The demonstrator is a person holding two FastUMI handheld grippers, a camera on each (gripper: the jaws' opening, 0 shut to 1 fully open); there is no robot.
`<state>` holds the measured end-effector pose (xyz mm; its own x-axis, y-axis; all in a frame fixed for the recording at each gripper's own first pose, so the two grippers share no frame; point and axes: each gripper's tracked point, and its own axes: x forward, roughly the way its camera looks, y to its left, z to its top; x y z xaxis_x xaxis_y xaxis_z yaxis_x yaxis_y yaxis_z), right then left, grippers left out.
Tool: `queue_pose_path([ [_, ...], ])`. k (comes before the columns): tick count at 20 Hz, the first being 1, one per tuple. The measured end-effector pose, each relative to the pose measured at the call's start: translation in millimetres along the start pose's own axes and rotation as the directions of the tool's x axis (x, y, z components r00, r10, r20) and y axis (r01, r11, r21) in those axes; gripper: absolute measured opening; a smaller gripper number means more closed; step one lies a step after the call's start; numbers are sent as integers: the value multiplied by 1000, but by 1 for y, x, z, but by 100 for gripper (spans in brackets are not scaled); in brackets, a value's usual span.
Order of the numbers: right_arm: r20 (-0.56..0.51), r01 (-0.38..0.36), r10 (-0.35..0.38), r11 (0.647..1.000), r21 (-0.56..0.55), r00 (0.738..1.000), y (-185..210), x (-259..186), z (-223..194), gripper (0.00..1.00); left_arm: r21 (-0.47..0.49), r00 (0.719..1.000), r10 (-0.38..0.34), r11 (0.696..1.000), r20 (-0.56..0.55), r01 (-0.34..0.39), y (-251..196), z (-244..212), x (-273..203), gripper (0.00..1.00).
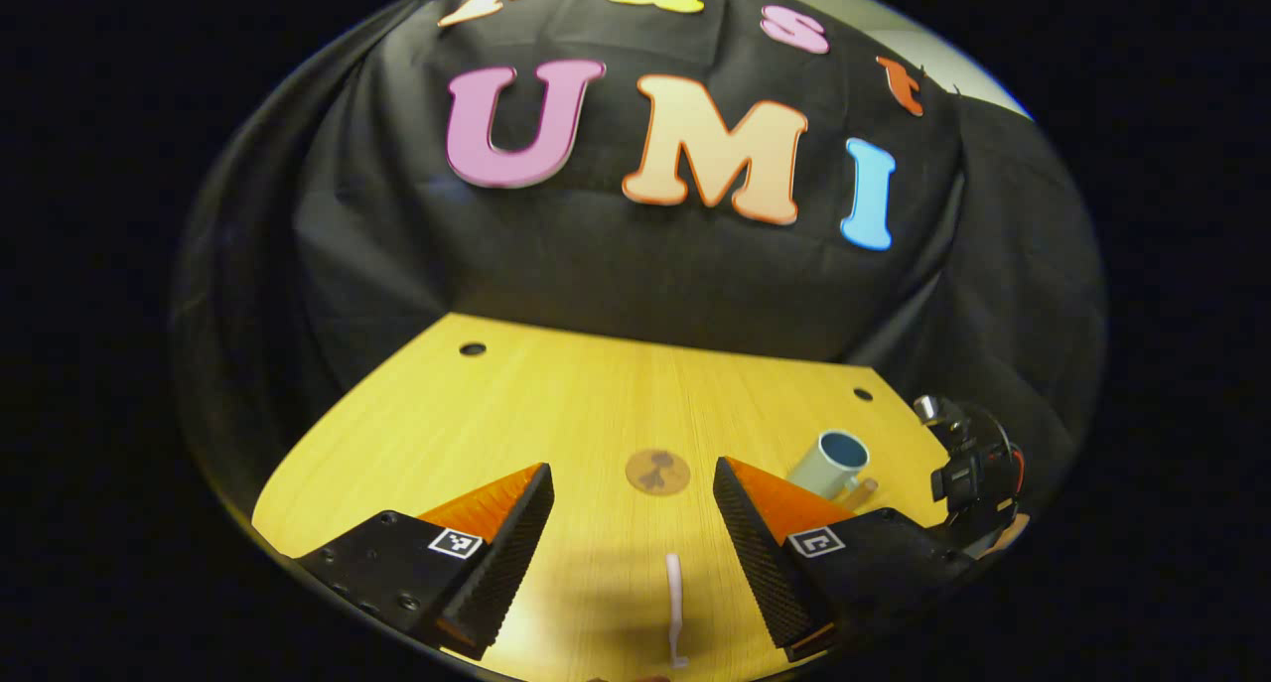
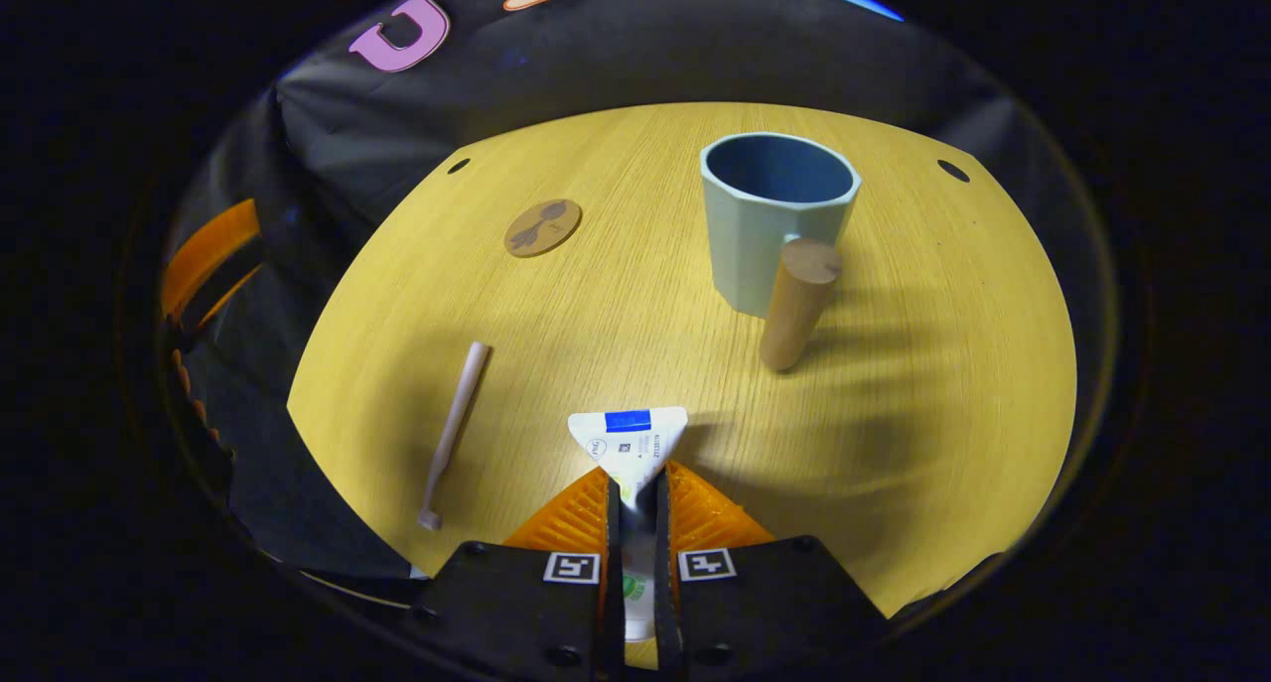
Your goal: Put the toothbrush and toothpaste on the desktop into the cup, then pick up the cup and place it on the coaster on the desktop.
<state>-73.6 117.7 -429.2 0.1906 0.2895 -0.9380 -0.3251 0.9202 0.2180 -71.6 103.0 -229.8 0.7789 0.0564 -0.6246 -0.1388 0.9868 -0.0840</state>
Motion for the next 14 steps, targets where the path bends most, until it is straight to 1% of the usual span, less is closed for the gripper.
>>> queue_pose_path([
  [2,13,0,0,1000,-16,1000,-1,-1,2,14,20,995,-3,1000,-97,4,-4,-28,11,96],
  [4,19,-8,8,1000,-8,1000,1,0,1,14,45,987,-3,999,-163,10,-7,-52,24,96],
  [7,33,-8,8,1000,14,999,1,0,2,14,56,968,-32,997,-248,47,-21,-87,36,95],
  [9,41,-7,6,1000,28,999,1,0,3,14,68,950,-35,996,-309,58,-26,-111,38,95],
  [12,53,1,-3,1000,30,999,0,-1,6,14,82,920,-11,996,-392,46,-21,-134,44,95],
  [14,62,4,-6,999,38,998,1,-1,6,15,102,889,16,994,-457,35,-14,-143,41,94],
])
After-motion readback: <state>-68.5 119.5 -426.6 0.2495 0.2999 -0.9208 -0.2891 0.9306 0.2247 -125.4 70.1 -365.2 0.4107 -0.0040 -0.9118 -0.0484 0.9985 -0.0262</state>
